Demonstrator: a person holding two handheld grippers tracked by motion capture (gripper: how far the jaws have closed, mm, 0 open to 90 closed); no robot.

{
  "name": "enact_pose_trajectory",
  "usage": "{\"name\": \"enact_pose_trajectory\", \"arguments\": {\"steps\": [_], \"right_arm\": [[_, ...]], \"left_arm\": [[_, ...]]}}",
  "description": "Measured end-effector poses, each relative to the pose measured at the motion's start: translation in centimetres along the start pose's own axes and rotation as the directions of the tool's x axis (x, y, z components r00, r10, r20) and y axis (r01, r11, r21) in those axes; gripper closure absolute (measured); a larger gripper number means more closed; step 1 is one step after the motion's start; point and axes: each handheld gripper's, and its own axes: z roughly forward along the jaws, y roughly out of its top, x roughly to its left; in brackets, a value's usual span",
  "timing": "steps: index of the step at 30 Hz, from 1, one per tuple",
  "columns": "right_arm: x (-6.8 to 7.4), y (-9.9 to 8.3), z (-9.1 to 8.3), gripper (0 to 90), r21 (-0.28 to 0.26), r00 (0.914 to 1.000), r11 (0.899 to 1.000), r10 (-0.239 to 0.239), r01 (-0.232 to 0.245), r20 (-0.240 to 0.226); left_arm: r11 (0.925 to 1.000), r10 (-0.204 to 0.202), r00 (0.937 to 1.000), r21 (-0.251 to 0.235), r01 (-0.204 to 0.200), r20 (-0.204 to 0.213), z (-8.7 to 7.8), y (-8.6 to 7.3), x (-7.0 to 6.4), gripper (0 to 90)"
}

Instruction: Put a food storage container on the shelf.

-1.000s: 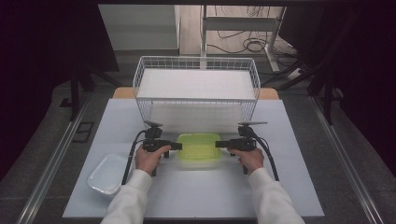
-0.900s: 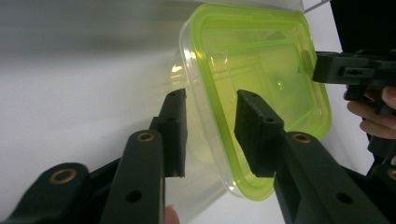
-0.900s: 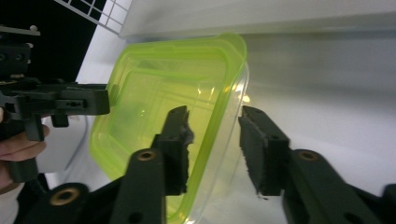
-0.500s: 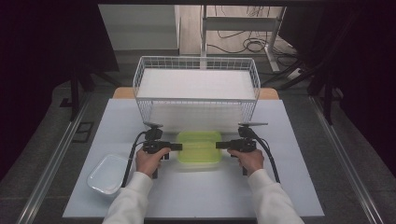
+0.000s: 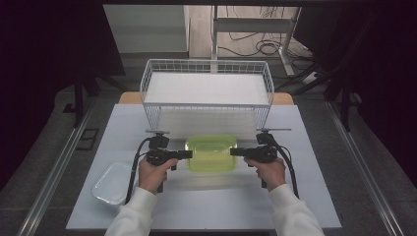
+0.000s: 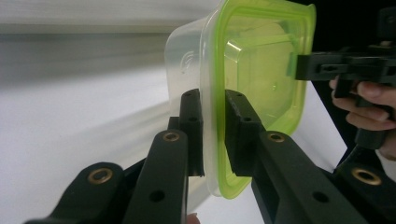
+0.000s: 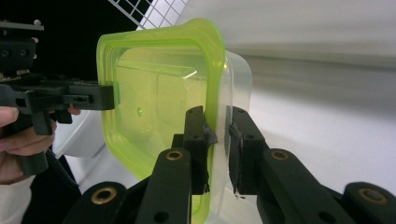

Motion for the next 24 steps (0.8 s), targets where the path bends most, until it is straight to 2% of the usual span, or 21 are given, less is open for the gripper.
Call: {"name": "enact_pose_trajectory", "arguments": {"steps": [8, 18, 24], "right_arm": [[0.9, 0.3, -0.8, 77.8, -0.02, 0.9988, 0.999, -0.05, 0.05, 0.0], [2.1, 0.6, -1.7, 78.0, -0.058, 0.9965, 0.995, -0.083, 0.083, -0.006], [3.2, 1.2, -2.8, 77.9, -0.094, 0.9921, 0.988, -0.125, 0.124, -0.003]], "left_arm": [[0.9997, 0.003, 0.9995, -0.026, -0.003, 0.031, -0.7, 0.0, -0.2, 79.8], [0.9974, 0.039, 0.9989, -0.061, -0.037, 0.025, -2.2, 0.4, -1.7, 79.5], [0.9949, 0.063, 0.9976, -0.081, -0.06, 0.028, -3.3, 1.2, -2.8, 79.5]]}}
